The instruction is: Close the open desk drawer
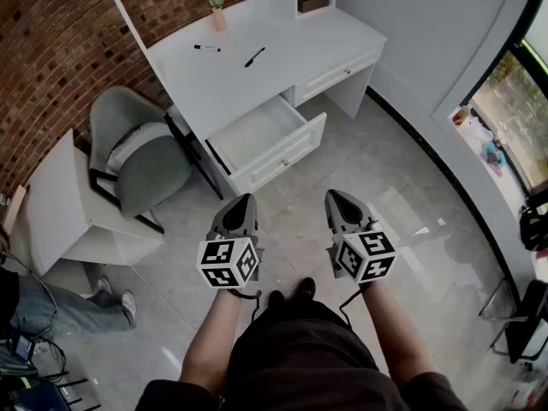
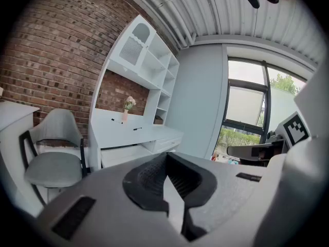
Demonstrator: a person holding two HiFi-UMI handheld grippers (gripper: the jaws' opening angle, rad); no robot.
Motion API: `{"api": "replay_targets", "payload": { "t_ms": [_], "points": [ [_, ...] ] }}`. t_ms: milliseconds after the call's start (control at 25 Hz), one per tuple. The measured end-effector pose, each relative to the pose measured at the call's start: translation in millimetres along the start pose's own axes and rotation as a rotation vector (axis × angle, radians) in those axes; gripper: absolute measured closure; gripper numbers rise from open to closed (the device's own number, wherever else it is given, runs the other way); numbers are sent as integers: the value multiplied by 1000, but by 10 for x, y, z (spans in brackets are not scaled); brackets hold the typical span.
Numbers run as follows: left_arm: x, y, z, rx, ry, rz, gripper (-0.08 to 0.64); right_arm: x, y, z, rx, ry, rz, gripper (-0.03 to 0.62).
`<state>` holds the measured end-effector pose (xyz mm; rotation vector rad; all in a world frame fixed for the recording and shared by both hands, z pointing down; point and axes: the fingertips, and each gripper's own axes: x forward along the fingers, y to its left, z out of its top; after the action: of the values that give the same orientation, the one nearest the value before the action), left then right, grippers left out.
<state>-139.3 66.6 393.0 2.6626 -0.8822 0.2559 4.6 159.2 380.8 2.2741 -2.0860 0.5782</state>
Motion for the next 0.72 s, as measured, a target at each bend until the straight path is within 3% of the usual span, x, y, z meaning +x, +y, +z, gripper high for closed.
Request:
{"api": "replay_targets", "payload": {
  "t_ms": [720],
  "points": [
    [71,-115,-77,-28,-6,89,551,-128,-403,57,83,-23,13,588]
  ]
}}
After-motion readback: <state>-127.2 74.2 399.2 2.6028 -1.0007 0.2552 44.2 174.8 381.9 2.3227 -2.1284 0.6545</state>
